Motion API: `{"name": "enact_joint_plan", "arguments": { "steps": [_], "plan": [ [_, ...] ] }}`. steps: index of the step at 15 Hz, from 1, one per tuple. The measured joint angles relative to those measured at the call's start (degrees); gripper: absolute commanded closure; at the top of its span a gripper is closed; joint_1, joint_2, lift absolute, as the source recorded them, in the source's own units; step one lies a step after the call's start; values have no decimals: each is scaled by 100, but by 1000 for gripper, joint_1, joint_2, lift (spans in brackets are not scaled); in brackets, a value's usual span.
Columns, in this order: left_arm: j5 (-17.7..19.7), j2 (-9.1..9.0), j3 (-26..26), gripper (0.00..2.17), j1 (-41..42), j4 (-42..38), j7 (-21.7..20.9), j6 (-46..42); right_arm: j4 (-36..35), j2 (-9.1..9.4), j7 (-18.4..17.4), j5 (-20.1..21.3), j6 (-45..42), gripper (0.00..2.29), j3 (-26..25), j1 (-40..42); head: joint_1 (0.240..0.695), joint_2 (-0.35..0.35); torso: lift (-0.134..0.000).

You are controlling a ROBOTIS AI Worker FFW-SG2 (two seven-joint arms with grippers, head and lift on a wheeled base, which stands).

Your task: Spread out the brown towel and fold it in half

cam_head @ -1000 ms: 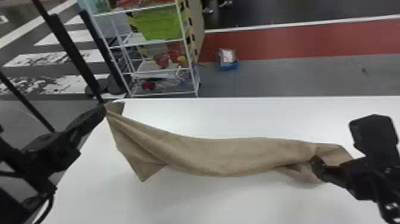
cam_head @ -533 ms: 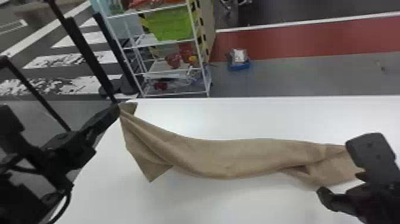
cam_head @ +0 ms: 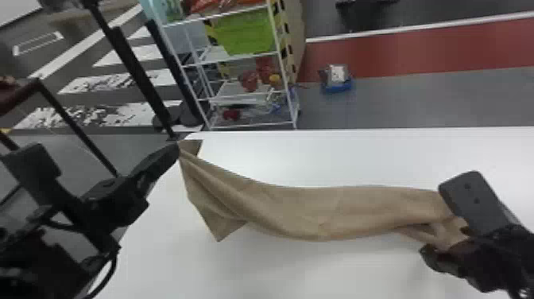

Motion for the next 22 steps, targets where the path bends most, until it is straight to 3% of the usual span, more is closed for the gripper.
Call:
{"name": "enact_joint_plan", "arguments": {
  "steps": [1, 3, 4, 5, 8, 11, 13, 15, 18, 20, 21, 22],
  "plan": [
    [5, 0, 11, 1615, 6, -14, -1, 0, 88, 16, 13, 3, 109, 755, 61, -81, 695, 350, -124],
    [14, 0, 21, 1615, 17, -35, -1, 0, 187, 27, 133, 24, 370, 1690, 132, -204, 695, 350, -124],
    [16, 0, 21, 1615, 19, -41, 0, 1, 209, 29, 195, 39, 486, 1855, 146, -244, 695, 350, -124],
    [17, 0, 19, 1615, 20, -44, 5, 2, 210, 22, 264, 50, 526, 1959, 144, -246, 695, 350, -124],
    [25, 0, 11, 1615, 20, -55, 16, 1, -114, -28, 553, 60, 126, 1959, 1, 25, 695, 350, -124],
    [26, 0, 23, 1615, 20, -58, 19, 0, -1018, -41, 1289, -45, 116, 1956, -401, 407, 695, 350, -124],
    [26, 0, 37, 1615, 20, -58, 35, 0, -1713, -38, 1995, -287, 579, 1956, -800, 591, 695, 350, -124],
    [26, 0, 44, 1615, 20, -58, 54, 0, -2187, -34, 2178, -1249, 929, 1959, -1598, 731, 695, 350, -124],
    [26, 0, 53, 1615, 20, -65, 73, 0, -2346, 32, 2142, -3501, 945, 1959, -3515, 763, 695, 350, -124],
    [26, 0, 64, 1615, 20, -68, 70, 0, -1868, 168, 1930, -4978, 805, 1956, -4888, 629, 695, 338, -124],
    [26, 0, 68, 1615, 20, -68, 70, 0, -1613, 196, 1737, -5417, 633, 1956, -5327, 596, 695, 311, -124],
    [26, 0, 69, 1615, 20, -68, 70, 0, -1349, 199, 1549, -5677, 383, 1956, -5671, 571, 695, 240, -124]
  ]
}}
